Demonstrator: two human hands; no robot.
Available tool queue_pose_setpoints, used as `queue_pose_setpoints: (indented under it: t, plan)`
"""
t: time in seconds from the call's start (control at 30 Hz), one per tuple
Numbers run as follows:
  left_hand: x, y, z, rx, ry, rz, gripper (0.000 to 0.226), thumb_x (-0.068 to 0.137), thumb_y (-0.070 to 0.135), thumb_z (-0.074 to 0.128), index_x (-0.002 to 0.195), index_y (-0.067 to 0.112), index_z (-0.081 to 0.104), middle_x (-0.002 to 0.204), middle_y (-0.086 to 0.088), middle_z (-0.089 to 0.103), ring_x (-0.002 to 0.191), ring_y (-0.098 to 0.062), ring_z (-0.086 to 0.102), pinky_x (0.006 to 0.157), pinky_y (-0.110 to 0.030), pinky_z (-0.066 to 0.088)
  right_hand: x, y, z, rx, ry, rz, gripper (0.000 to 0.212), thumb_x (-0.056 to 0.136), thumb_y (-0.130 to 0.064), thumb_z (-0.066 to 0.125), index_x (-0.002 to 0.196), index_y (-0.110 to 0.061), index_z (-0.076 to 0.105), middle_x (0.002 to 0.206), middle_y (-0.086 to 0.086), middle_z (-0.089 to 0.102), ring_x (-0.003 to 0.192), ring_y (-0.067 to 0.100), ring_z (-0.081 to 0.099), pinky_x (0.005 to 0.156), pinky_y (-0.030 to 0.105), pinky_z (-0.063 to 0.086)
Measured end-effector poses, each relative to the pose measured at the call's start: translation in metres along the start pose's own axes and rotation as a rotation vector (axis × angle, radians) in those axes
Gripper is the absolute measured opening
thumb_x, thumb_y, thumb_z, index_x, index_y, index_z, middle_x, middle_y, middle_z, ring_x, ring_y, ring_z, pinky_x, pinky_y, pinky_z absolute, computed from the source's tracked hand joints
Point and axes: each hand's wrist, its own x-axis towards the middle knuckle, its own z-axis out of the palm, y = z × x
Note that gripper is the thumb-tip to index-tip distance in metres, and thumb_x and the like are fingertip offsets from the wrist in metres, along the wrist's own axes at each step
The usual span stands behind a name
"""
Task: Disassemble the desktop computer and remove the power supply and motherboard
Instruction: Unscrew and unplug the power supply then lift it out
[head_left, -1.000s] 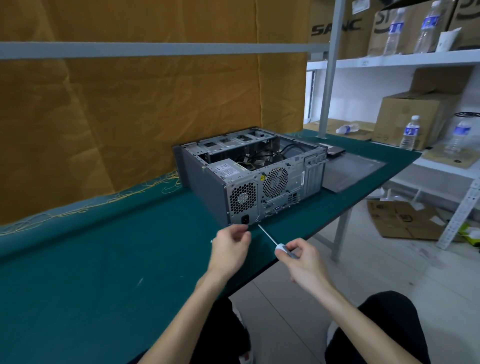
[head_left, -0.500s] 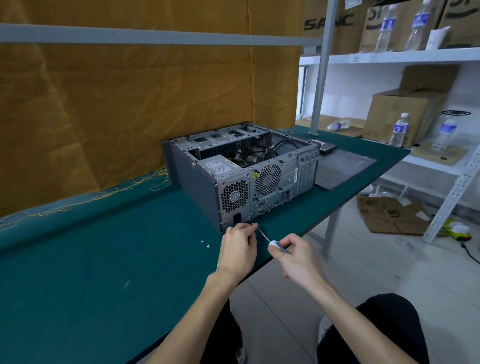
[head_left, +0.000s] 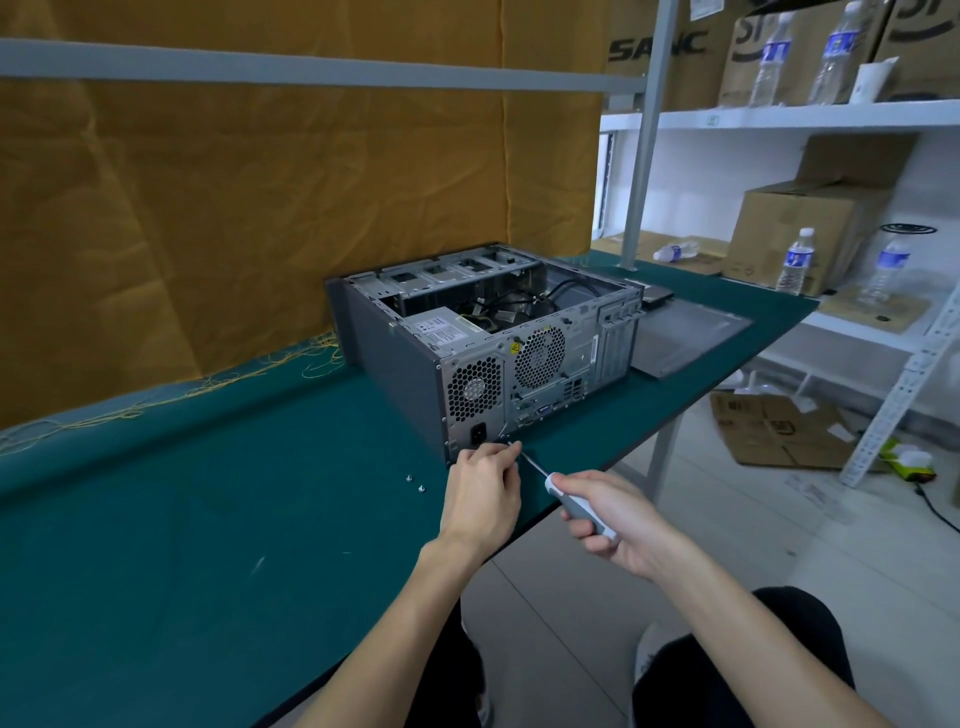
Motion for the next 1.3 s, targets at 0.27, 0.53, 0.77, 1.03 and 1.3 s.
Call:
queue_pose_setpoints:
  t: [0.27,0.53,0.77,1.03,1.3]
  plan:
    - [0.0,-0.001,0.001,0.005,-0.003,0.01,0.04,0.104,0.015,0.045,0.141,0.019,0.06,0.139,-0.001,0.062,0.114,-0.035,0.053,0.099,-0.041,0.043,0.003,-0.003,-0.008,0.072,-0.061,0.058,0.022,0.096,-0.024,0.071,0.109,-0.008,0.063,0.067,0.008,0.06,0.043,0.01,0.041,0.032,0.017,0.026]
    - [0.0,-0.003,0.001,0.029,-0.003,0.029,0.039,0.103,0.013,0.044,0.137,0.016,0.062,0.136,-0.002,0.063,0.111,-0.036,0.053,0.096,-0.044,0.045,0.006,-0.003,-0.007,0.024,-0.046,0.033,0.026,0.097,-0.025,0.069,0.112,-0.006,0.061,0.07,0.008,0.059,0.043,0.01,0.04,0.032,0.018,0.026]
    - [0.001,0.002,0.0,-0.018,0.037,0.032,0.037,0.1,0.011,0.05,0.133,0.015,0.064,0.13,-0.006,0.063,0.111,-0.031,0.057,0.096,-0.041,0.046,0.002,-0.022,-0.002,-0.11,-0.014,0.016,0.031,0.099,-0.023,0.066,0.115,0.002,0.062,0.074,0.011,0.058,0.039,0.008,0.038,0.03,0.017,0.025]
    - [0.03,0.004,-0.009,0.17,-0.206,0.372,0.03,0.102,0.017,0.052,0.129,0.023,0.064,0.134,0.003,0.061,0.122,-0.023,0.059,0.094,-0.04,0.051,0.003,-0.035,-0.006,-0.058,-0.07,0.152,0.021,0.099,-0.025,0.064,0.103,-0.004,0.059,0.065,0.008,0.056,0.038,0.006,0.035,0.029,0.015,0.024]
    - [0.043,-0.011,-0.008,0.237,-0.263,0.606,0.039,0.098,0.011,0.06,0.137,0.018,0.061,0.136,0.001,0.063,0.122,-0.021,0.062,0.092,-0.041,0.054,0.01,-0.016,-0.016,0.001,-0.127,0.149,0.027,0.098,-0.033,0.068,0.099,-0.008,0.057,0.063,0.006,0.058,0.037,0.005,0.032,0.029,0.016,0.022]
